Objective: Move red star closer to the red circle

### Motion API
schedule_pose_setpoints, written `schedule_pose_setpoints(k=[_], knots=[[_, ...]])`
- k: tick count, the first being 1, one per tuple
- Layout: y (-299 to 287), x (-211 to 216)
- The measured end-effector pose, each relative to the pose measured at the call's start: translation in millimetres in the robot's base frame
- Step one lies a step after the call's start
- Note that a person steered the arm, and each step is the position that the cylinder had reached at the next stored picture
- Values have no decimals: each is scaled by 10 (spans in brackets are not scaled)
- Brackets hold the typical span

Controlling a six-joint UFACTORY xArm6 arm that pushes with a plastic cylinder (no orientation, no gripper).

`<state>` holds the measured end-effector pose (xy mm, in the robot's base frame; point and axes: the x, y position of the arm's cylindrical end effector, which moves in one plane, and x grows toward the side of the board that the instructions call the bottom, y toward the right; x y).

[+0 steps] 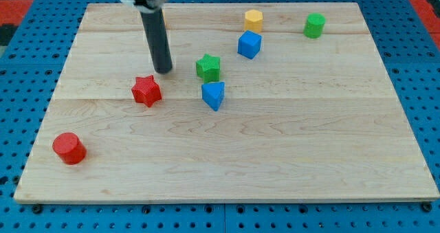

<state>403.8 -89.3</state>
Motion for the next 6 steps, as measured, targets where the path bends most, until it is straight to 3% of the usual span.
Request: schedule_pose_setpoints(k=[1,3,4,5,6], knots=[[-278,530],[-310,94],[-1043,222],[-1111,746],[-911,821]])
